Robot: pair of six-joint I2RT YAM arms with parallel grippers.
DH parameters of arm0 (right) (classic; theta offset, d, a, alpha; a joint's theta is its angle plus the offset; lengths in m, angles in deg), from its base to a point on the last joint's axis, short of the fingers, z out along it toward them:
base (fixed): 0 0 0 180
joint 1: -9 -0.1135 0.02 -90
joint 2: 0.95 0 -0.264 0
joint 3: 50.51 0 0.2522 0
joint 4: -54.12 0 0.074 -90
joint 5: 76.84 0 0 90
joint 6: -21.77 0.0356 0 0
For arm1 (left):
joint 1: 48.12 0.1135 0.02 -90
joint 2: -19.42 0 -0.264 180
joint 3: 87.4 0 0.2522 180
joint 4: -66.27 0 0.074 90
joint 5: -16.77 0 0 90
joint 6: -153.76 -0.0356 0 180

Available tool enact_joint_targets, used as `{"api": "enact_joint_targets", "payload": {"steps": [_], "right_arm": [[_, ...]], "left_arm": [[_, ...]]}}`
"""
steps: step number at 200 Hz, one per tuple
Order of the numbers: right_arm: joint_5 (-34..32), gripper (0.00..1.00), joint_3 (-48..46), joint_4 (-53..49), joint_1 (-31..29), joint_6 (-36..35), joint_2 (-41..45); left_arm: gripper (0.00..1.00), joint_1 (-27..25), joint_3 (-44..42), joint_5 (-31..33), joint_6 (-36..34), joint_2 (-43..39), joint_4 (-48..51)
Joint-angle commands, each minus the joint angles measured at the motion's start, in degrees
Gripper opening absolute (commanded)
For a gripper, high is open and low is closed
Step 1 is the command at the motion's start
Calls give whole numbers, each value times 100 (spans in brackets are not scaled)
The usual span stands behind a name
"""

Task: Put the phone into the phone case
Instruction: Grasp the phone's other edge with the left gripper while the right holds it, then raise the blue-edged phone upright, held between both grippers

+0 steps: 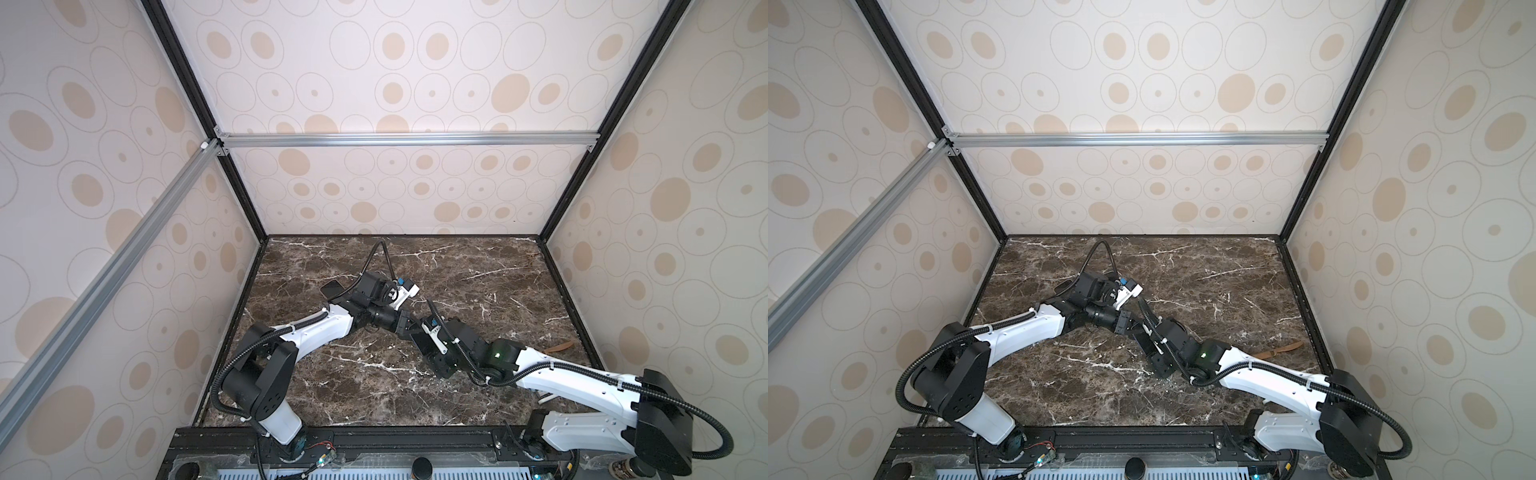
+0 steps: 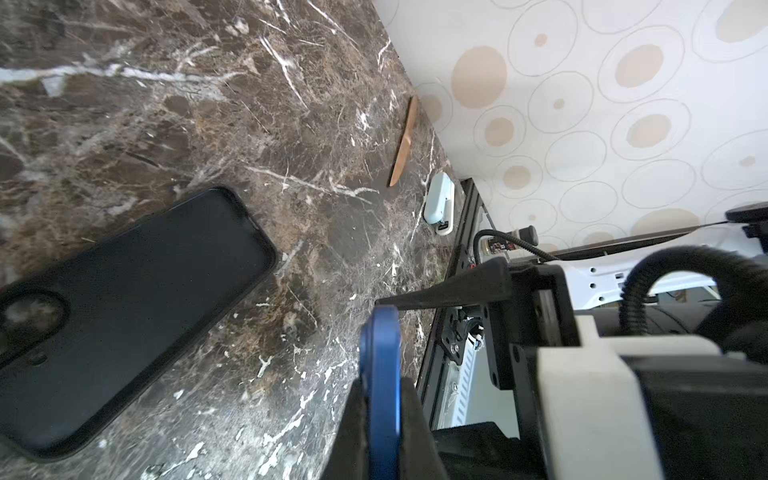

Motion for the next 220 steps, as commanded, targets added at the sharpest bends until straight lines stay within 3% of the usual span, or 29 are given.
{"api": "enact_joint_targets", "payload": {"steps": [1, 24, 45, 94, 116, 140, 163, 220], "right_arm": [[-113, 54, 266, 163, -55, -74, 96], [-240, 88, 440, 191, -48, 5, 225], [-158, 100, 749, 370, -47, -35, 444], [315, 99, 1500, 984, 159, -574, 1104], [1332, 100, 1954, 1027, 749, -341, 1077], [2775, 89, 2057, 1840, 1464, 312, 1010], [3825, 81, 2197, 2580, 1699, 737, 772], [4951, 65, 2400, 3622, 1707, 1389, 297]], "left_arm": [[0, -21, 163, -87, -169, -15, -6], [0, 84, 92, 46, -54, -271, -270], [0, 284, -140, 303, 434, -766, -1034], [0, 517, -797, 1586, 1774, -2369, -3411], [0, 536, -843, 1932, 2137, -2851, -4115], [0, 534, -1036, 2140, 2602, -3201, -5085], [0, 535, -1208, 2231, 2978, -3368, -5873], [0, 528, -1357, 2139, 3424, -3380, -6605]]}}
